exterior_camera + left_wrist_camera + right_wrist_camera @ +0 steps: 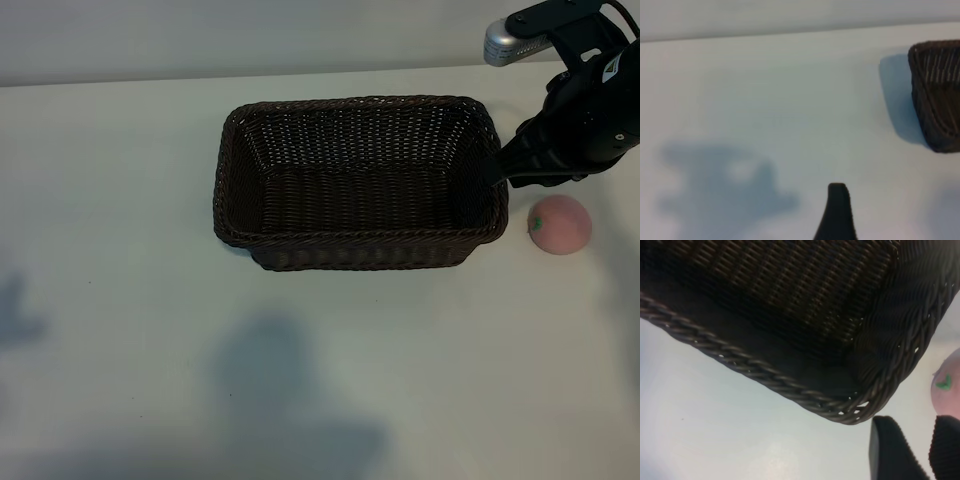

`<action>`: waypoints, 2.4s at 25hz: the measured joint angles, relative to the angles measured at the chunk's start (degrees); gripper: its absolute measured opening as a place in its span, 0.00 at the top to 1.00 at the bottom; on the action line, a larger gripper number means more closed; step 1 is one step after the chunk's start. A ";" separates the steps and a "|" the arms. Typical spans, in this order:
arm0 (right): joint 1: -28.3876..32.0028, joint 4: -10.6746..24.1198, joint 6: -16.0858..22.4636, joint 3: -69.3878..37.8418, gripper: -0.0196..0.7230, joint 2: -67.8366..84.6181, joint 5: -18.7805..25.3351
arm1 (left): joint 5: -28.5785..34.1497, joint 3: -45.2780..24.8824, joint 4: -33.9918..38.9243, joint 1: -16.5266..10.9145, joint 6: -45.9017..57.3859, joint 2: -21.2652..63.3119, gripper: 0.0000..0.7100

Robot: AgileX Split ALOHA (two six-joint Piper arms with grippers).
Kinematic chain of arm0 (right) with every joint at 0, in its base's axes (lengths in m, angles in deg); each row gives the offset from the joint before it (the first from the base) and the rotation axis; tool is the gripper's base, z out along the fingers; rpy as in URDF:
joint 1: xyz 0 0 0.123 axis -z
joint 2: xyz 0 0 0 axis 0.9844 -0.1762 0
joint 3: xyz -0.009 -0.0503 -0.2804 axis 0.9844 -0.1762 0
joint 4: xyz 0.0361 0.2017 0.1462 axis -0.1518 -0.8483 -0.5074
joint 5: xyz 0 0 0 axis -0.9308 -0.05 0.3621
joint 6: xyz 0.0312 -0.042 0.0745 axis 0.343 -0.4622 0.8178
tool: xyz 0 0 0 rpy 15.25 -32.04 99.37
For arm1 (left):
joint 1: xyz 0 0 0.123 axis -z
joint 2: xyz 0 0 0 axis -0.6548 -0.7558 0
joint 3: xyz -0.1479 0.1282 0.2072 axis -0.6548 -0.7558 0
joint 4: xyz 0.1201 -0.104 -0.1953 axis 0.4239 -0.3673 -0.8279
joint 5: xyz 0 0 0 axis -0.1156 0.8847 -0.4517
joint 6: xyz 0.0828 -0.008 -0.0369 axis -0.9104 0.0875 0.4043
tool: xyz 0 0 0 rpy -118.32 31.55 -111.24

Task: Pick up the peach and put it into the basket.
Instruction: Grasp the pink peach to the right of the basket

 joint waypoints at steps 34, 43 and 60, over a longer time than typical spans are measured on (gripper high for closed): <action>0.00 15.43 12.67 0.00 0.51 -1.36 -0.45 | -4.91 -29.98 0.24 6.60 -1.44 24.66 0.16; 1.89 17.28 15.11 0.00 0.21 -7.02 -2.32 | -5.09 -29.98 0.40 11.43 -1.77 24.66 0.16; 8.78 13.95 11.79 0.05 0.20 -19.90 -8.92 | -5.26 -29.98 0.41 11.85 -2.87 31.33 0.16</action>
